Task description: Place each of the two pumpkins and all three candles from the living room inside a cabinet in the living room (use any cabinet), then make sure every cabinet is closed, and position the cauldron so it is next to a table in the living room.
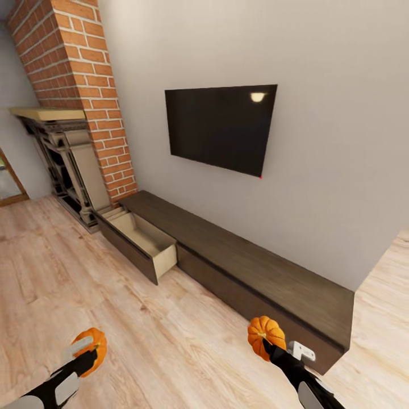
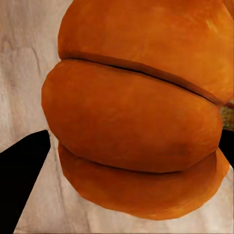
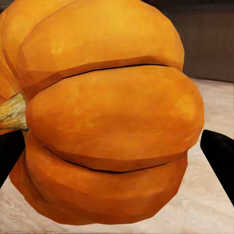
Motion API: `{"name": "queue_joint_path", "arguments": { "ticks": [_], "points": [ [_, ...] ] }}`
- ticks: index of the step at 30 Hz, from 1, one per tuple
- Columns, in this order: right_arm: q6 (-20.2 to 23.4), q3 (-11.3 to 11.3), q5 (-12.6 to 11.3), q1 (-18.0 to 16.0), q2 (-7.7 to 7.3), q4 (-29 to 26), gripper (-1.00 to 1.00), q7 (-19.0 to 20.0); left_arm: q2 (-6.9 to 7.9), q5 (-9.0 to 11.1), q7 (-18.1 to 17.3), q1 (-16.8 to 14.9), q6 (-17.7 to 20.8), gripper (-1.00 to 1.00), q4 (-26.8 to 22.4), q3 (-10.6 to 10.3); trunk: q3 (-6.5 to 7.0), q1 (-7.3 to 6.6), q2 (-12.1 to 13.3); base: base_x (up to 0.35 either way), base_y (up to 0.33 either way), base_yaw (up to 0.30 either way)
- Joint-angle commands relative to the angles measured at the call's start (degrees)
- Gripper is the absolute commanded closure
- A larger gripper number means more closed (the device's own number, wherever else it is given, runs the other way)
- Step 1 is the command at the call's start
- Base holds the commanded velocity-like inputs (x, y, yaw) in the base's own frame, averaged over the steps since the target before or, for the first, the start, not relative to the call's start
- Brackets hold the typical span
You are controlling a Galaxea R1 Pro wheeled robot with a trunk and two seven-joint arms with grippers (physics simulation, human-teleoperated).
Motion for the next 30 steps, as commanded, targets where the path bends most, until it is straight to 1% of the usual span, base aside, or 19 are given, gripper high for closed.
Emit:
{"name": "queue_joint_path", "arguments": {
  "ticks": [1, 2, 4, 7, 11, 14, 17, 19, 20, 22, 23, 24, 25, 26, 27, 28, 29, 30],
  "points": [
    [-0.2, 0.1, -0.7, 0.0, 0.05, 0.1, 1.0, 0.2, 0.47, 2.6, 0.4, 0.0, -3.0, 1.0, 1.0, 2.1, -0.05, 0.0, 0.0, 0.0, 0.0, 0.29],
    [-0.3, 0.1, -0.7, 0.0, 0.09, 0.1, 1.0, 0.2, 0.62, 3.9, 0.4, 0.0, -5.2, 1.0, 2.0, 3.4, -0.05, 0.0, 0.0, 0.0, 0.0, 0.29],
    [-0.3, 0.1, -0.7, 0.0, 0.14, 0.1, 1.0, 0.2, 0.64, 6.2, 0.1, 0.0, -9.1, 1.0, 4.0, 5.1, -0.05, 0.0, 0.0, 0.0, 0.0, 0.29],
    [-0.3, 0.1, -0.7, 0.0, 0.16, 0.2, 1.0, 0.2, 0.93, 7.6, 0.0, 0.2, -10.8, 1.0, 4.9, 5.8, -0.05, 0.0, 0.0, 0.0, 0.0, 0.29],
    [-0.3, 0.2, -0.7, 0.0, 0.16, 0.2, 1.0, 0.2, 1.07, 7.7, 0.4, 0.9, -11.3, 1.0, 5.0, 6.0, -0.05, 0.0, 0.0, 0.0, 0.0, 0.29],
    [-0.3, 0.2, -0.7, 0.0, 0.16, 0.2, 1.0, 0.2, 1.01, 7.0, -0.1, 1.0, -11.1, 1.0, 4.9, 5.4, -0.05, 0.0, 0.0, 0.0, 0.0, 0.29],
    [-0.3, 0.2, -0.7, 0.0, 0.16, 0.2, 1.0, 0.2, 1.12, 5.4, -0.4, 1.0, -10.8, 1.0, 4.5, 3.3, -0.05, 0.0, 0.0, 0.0, 0.0, 0.29],
    [-0.3, 0.2, -0.7, 0.0, 0.21, 0.2, 1.0, 0.2, 1.03, 3.4, -0.5, 1.0, -10.7, 1.0, 4.3, 0.8, -0.05, 0.0, 0.0, 0.0, 0.0, 0.291],
    [-0.4, 0.2, -0.6, 0.0, 0.27, 0.2, 1.0, 0.1, 0.8, 2.0, -0.5, 1.0, -10.7, 1.0, 4.1, -0.8, -0.05, 0.0, 0.0, 0.0, 0.0, 0.291],
    [-1.0, 0.3, 0.0, 0.0, 1.06, 0.5, 1.0, 0.0, 0.41, -3.7, -0.5, 1.0, -10.5, 1.0, 1.5, -6.5, -0.05, 0.0, 0.0, 0.0, 0.0, 0.291],
    [-1.1, 0.5, 0.7, 0.0, 1.44, 0.6, 1.0, -0.1, 0.36, -5.5, -0.5, 1.0, -10.2, 1.0, 0.2, -8.0, -0.05, 0.0, 0.0, 0.0, 0.0, 0.291],
    [-1.1, 0.8, 1.5, 0.0, 1.77, 0.7, 1.0, -0.2, 0.29, -6.8, -0.5, 1.0, -9.5, 1.0, -0.9, -9.0, -0.05, 0.0, 0.0, 0.0, 0.0, 0.291],
    [-1.2, 1.1, 2.5, 0.0, 2.1, 0.8, 1.0, -0.3, 0.17, -7.6, -0.5, 1.0, -8.3, 1.0, -1.7, -9.6, -0.05, 0.0, 0.0, 0.0, 0.0, 0.291],
    [-1.2, 1.2, 3.1, 0.0, 2.27, 0.9, 1.0, -0.4, 0.12, -7.9, -0.5, 1.0, -7.6, 1.0, -2.0, -9.8, -0.05, 0.0, 0.0, 0.0, 0.0, 0.291],
    [-1.2, 1.5, 4.3, 0.0, 2.72, 0.9, 1.0, -0.5, 0.01, -8.4, -0.5, 1.0, -5.8, 1.0, -2.4, -10.1, -0.05, 0.0, 0.0, 0.0, 0.0, 0.291],
    [-1.2, 1.7, 6.0, 0.0, 3.43, 0.9, 1.0, -0.6, -0.36, -8.9, -0.7, 1.0, -3.6, 1.0, -3.2, -10.6, -0.05, 0.0, 0.0, 0.0, 0.0, 0.291],
    [-1.2, 1.7, 6.6, 0.0, 3.68, 0.9, 1.0, -0.6, -0.59, -9.0, -0.8, 1.0, -3.0, 1.0, -3.6, -10.7, -0.05, 0.0, 0.0, 0.0, 0.0, 0.291],
    [-1.2, 1.8, 8.2, 0.0, 4.28, 1.0, 1.0, -0.8, -1.25, -9.3, -1.1, 1.0, -1.4, 1.0, -5.4, -10.9, -0.05, 0.0, 0.0, 0.0, 0.0, 0.291]
  ]
}}
